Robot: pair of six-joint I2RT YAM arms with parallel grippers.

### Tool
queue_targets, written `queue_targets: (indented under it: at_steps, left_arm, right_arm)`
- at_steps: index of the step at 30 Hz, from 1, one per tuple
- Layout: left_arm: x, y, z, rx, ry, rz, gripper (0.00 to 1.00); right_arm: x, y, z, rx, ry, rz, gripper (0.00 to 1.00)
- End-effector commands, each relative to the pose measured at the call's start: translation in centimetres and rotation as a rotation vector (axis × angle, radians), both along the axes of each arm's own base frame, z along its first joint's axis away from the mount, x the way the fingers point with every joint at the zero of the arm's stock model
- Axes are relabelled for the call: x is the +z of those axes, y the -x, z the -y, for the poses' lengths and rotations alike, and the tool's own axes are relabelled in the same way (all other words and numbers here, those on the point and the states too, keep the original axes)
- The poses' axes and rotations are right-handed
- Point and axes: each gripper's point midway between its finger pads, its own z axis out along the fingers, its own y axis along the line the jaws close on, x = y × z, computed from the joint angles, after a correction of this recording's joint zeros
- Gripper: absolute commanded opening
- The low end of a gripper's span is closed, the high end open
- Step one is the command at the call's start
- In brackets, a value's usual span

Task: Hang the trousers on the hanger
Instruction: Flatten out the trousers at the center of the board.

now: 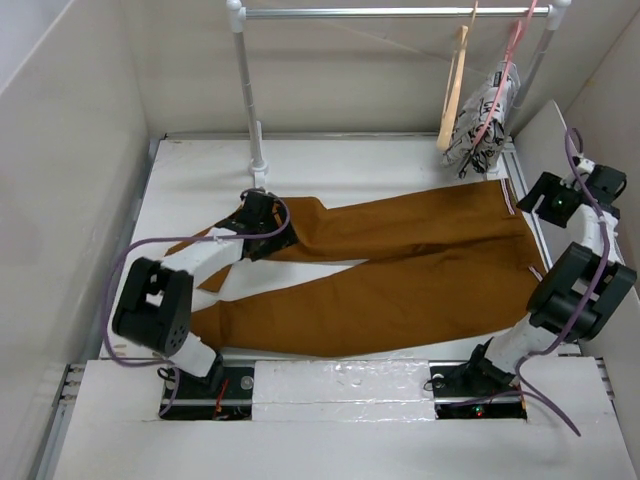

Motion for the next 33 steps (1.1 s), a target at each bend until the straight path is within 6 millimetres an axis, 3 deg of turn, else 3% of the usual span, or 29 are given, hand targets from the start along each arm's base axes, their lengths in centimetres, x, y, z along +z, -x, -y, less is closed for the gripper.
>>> queue_targets:
  at_steps: [1,2,3,4,5,6,7,8,9,10,11,12,13,14,17,18,21,26,33]
  left_arm:
    - [5.9,-1.0,-3.9,0.098,-0.128,0.173,0.77]
    - [6.5,-0.8,-4.6,0.135,-0.138,0.191,0.77]
    - [7.1,0.1,-5.8,0.182,-0.147,0.198,0.76]
    - [7.2,0.3,-8.0,0.271,-0.17,0.204,0.74]
    - [7.2,0.6,-9.3,0.37,-0.139,0.195,0.72]
    - [6.6,1.8,-10.8,0.435,-0.123,0.182,0.68]
    - [6.2,2.3,-11.5,0.476,-0.074,0.16,0.65]
    - [5.8,2.5,-14.1,0.571,-0.042,0.146,0.63]
    - [5.0,3.2,-15.0,0.62,-0.01,0.131,0.63]
    - [4.2,3.8,-16.6,0.685,0.017,0.102,0.63]
    - [4.2,3.8,-17.3,0.71,0.022,0.1,0.63]
    - [3.3,4.3,-17.7,0.735,0.02,0.065,0.63]
    - [2.9,4.5,-17.9,0.75,0.005,0.046,0.63]
    - [2.4,4.7,-18.0,0.765,-0.002,0.021,0.64]
    - [0.6,4.6,-18.5,0.774,-0.046,-0.036,0.62]
    - [-0.2,4.5,-18.9,0.771,-0.089,-0.079,0.6]
    - [-1.3,5.4,-19.1,0.736,-0.2,-0.182,0.59]
    - [-2.6,7.8,-18.7,0.717,-0.276,-0.257,0.58]
    - [-6.9,10.8,-19.2,0.671,-0.378,-0.433,0.6]
  right_arm:
    - [3.9,-0.3,-2.2,0.046,0.124,0.033,0.72]
    - [3.3,0.5,-3.3,0.046,0.117,0.026,0.71]
    - [5.6,0.8,-5.5,0.08,0.15,0.087,0.68]
    - [6.5,0.9,-6.8,0.098,0.168,0.12,0.67]
    - [5.7,1.6,-8.6,0.127,0.16,0.112,0.63]
    - [7.3,1.9,-12.3,0.21,0.182,0.166,0.46]
    - [7.3,2.1,-14.1,0.243,0.192,0.18,0.34]
    - [7.2,2.6,-16.1,0.286,0.187,0.189,0.22]
    - [5.5,3.5,-17.9,0.327,0.168,0.16,0.0]
    - [5.1,4.7,-21.9,0.435,0.136,0.187,0.0]
    - [6.2,4.9,-24.0,0.496,0.129,0.236,0.0]
    - [5.2,5.8,-25.9,0.552,0.111,0.237,0.0]
    - [5.5,7.0,-29.2,0.653,0.092,0.269,0.0]
    - [5.3,7.8,-30.7,0.704,0.081,0.269,0.0]
    - [4.4,10.2,-35.1,0.885,0.084,0.268,0.18]
    - [4.2,10.7,-35.8,0.919,0.088,0.264,0.27]
    - [3.4,12.3,-37.4,1.004,0.105,0.235,0.33]
    - [3.8,12.7,-37.9,1.032,0.1,0.27,0.35]
    - [6.1,12.0,-38.2,1.056,0.103,0.329,0.36]
